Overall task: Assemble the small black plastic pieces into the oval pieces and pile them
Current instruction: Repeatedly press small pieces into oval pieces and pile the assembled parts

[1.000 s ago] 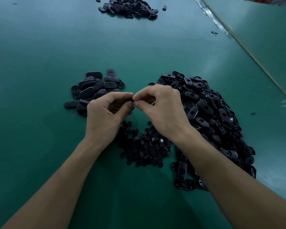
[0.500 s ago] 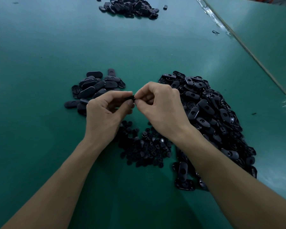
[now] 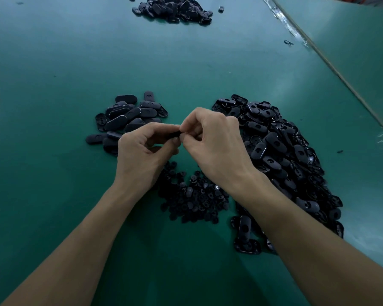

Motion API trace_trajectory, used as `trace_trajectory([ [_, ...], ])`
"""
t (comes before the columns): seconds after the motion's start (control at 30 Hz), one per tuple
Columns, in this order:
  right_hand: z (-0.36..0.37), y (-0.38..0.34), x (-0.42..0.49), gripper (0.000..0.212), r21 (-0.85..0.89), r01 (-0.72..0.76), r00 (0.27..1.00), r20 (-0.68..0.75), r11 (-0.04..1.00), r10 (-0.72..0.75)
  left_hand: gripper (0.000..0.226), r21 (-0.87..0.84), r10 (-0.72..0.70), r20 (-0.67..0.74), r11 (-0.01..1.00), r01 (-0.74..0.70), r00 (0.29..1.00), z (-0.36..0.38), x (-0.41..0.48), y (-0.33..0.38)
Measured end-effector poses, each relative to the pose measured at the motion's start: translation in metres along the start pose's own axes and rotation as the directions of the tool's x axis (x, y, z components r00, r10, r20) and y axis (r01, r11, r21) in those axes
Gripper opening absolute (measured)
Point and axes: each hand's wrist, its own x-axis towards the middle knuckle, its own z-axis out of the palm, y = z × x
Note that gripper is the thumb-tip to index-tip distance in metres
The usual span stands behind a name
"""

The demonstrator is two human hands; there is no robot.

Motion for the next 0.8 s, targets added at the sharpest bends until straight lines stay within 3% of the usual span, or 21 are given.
trace_trajectory([
  [0.5,-0.014,0.001,0.004,0.014,-0.001,0.096,0.988,0.119,0.995,-0.095,0.024,0.080,-0.002,-0.040,0.997,0.006,0.999,0.000,0.001,0.004],
  [0.6,-0.015,0.003,0.006,0.013,-0.042,0.091,0.984,0.158,0.995,-0.084,0.027,0.059,-0.025,-0.035,0.998,0.027,0.999,0.002,0.000,0.005],
  [0.8,-0.014,0.007,0.013,0.015,0.035,0.067,0.980,0.188,0.997,-0.072,0.033,-0.021,-0.064,-0.037,0.998,0.063,0.997,0.002,0.001,0.008],
])
